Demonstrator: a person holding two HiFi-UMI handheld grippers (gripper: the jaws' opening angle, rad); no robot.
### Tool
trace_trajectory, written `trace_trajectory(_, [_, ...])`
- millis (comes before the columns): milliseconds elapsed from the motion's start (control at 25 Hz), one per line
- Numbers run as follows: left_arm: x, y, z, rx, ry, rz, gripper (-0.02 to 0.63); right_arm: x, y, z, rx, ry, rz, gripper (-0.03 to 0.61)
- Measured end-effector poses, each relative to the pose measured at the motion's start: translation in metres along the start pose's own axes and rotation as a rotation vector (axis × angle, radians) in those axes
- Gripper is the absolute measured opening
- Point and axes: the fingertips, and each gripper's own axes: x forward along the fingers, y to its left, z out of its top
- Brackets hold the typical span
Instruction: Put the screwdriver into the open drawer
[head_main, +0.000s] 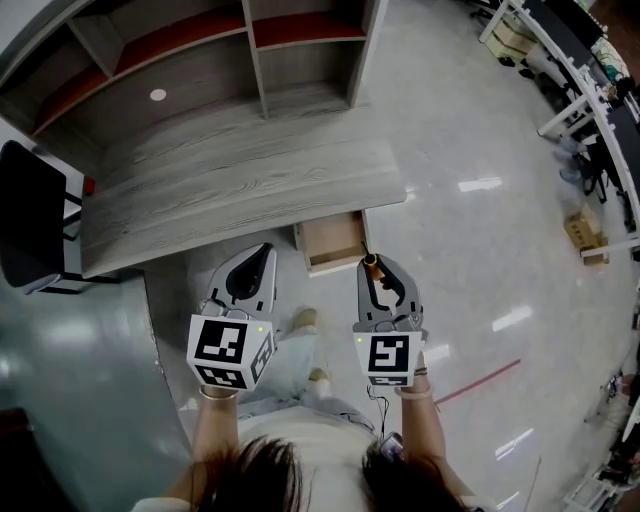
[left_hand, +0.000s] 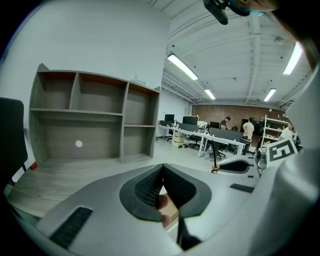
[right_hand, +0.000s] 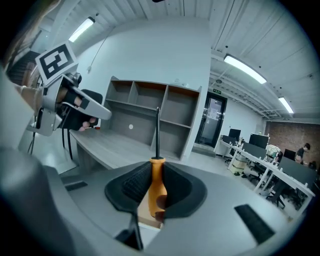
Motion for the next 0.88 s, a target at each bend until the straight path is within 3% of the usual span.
trace_trajectory(880, [0.064,0.031,-0.035,-0.037,0.062,-0.032,0.015,0.087,0.011,-0.066,-0.113,0.143,0.068,0.084])
